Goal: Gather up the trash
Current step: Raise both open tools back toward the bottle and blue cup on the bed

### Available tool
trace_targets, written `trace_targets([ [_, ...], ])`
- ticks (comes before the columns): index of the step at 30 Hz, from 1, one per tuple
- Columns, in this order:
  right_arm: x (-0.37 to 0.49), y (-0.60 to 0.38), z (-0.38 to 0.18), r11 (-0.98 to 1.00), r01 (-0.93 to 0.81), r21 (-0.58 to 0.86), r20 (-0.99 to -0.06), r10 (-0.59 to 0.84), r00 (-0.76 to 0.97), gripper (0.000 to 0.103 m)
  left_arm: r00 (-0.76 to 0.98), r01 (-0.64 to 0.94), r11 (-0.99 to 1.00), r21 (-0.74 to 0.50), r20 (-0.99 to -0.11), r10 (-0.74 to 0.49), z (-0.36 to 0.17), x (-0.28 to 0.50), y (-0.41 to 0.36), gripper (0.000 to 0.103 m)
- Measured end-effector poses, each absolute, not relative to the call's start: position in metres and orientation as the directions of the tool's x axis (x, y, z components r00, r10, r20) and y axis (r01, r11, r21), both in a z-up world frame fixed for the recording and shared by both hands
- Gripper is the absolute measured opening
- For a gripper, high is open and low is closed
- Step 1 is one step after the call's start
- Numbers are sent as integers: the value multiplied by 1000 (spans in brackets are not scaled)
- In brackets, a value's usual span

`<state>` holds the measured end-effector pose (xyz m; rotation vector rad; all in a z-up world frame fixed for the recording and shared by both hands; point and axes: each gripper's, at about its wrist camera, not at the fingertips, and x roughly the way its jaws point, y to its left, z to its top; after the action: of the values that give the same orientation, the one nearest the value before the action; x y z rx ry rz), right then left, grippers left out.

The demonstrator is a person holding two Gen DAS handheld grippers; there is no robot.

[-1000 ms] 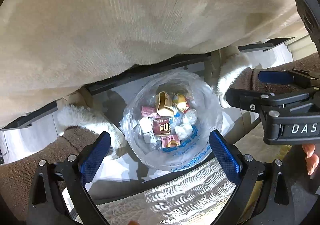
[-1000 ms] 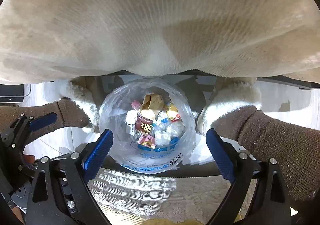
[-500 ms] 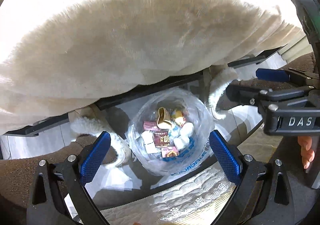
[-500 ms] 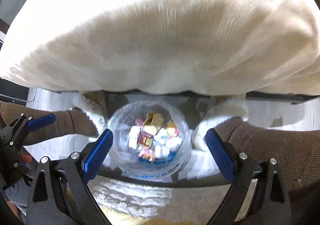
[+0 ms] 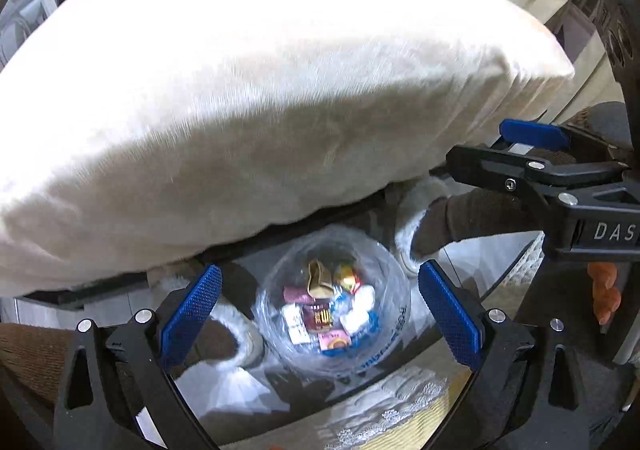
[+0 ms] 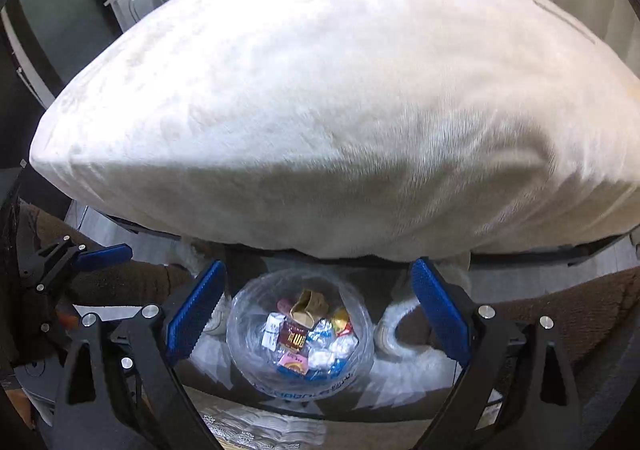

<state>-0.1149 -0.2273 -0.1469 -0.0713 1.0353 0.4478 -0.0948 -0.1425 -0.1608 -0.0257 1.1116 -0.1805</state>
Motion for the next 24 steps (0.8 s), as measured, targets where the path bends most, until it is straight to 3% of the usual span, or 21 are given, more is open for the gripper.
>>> trace_targets([
  [13,-87,-231,-100,896,-437,80,-763,337,552,93,550,180,982,-64,-821,-154,-119,-76,-151,97],
  [24,-20,-233,-69,891,-446,84,-738,356,573,93,588,168,980,-102,-788,-183,-83,-16,-129,97],
])
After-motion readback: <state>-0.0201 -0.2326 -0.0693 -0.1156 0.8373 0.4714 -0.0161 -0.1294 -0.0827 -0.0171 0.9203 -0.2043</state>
